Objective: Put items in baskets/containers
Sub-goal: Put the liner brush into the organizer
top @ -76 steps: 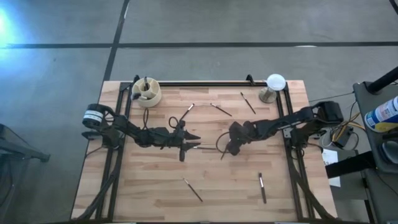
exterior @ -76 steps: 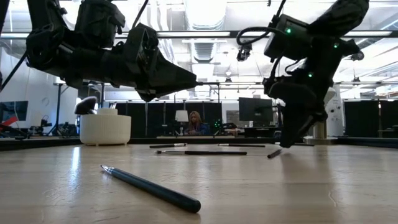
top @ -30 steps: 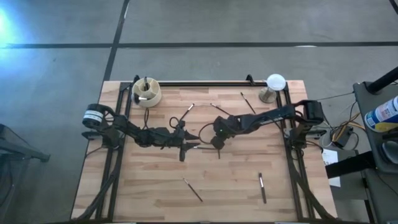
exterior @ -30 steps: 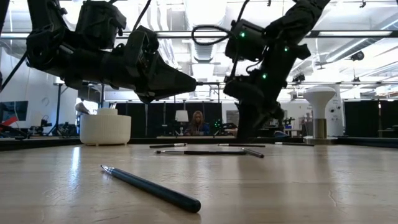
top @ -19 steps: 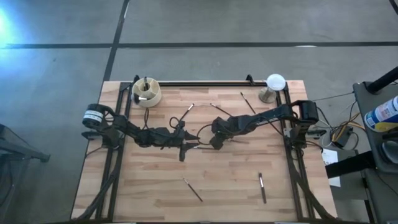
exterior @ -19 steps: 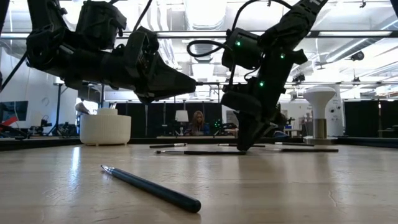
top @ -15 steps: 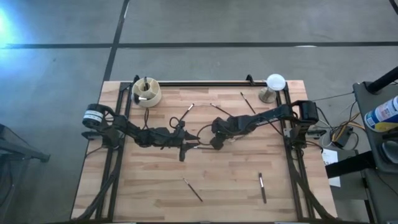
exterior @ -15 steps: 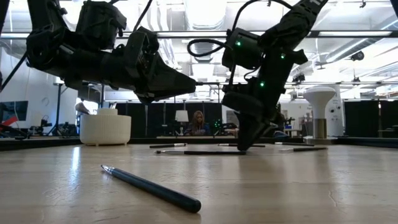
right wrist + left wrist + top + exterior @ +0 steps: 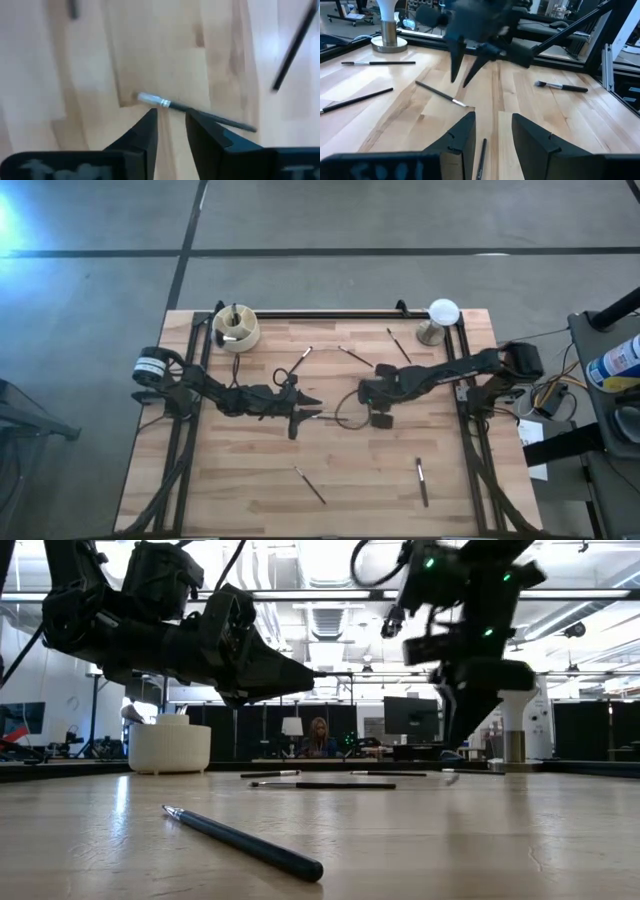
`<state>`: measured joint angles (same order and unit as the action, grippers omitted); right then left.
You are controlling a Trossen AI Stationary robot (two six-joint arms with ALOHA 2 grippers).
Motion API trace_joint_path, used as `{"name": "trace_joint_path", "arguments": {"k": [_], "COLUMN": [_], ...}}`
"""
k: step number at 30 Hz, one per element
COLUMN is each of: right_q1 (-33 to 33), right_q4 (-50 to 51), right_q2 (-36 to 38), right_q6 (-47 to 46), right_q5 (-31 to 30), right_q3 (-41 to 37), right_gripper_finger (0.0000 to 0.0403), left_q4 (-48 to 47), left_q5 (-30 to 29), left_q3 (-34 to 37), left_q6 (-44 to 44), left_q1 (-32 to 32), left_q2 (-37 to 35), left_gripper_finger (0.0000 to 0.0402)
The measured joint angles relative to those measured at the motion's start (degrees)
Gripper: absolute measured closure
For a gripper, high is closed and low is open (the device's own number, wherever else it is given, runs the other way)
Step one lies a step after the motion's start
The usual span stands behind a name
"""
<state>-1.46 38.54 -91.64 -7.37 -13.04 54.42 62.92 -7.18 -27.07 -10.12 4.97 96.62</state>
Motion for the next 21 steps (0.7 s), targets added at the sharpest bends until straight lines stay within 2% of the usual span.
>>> {"name": "trace_joint_path", "arguments": {"k": [4, 9, 16, 21], "right_q1": [-0.6, 1.7, 5.8, 8.1], "right_q4": [-1.5, -5.4, -5.9, -3.2], "right_q2": [0.2, -4.0, -11.5, -15.5], "right_q6": [11.8, 22.3, 30.8, 33.9], "right_q5": [-0.3, -0.2, 0.4, 6.1], "right_q3": [-1.1, -0.5, 4.2, 9.5], "right_gripper_finger": [0.0291, 0.0284, 0.0284, 0.0289], "left_q4": [0.0, 0.0, -0.5, -0.6], "left_q5": [0.0, 0.0, 0.0, 0.0], "left_q3": [0.0, 0.0, 0.0, 0.0], "left_q6": [0.4, 0.5, 1.3, 1.3], "left_q1": [0.0, 0.0, 0.0, 0.0], "left_q2": [0.0, 0.0, 0.0, 0.0], "left_gripper_finger": [0.0282, 0.0282, 0.0282, 0.0282]}}
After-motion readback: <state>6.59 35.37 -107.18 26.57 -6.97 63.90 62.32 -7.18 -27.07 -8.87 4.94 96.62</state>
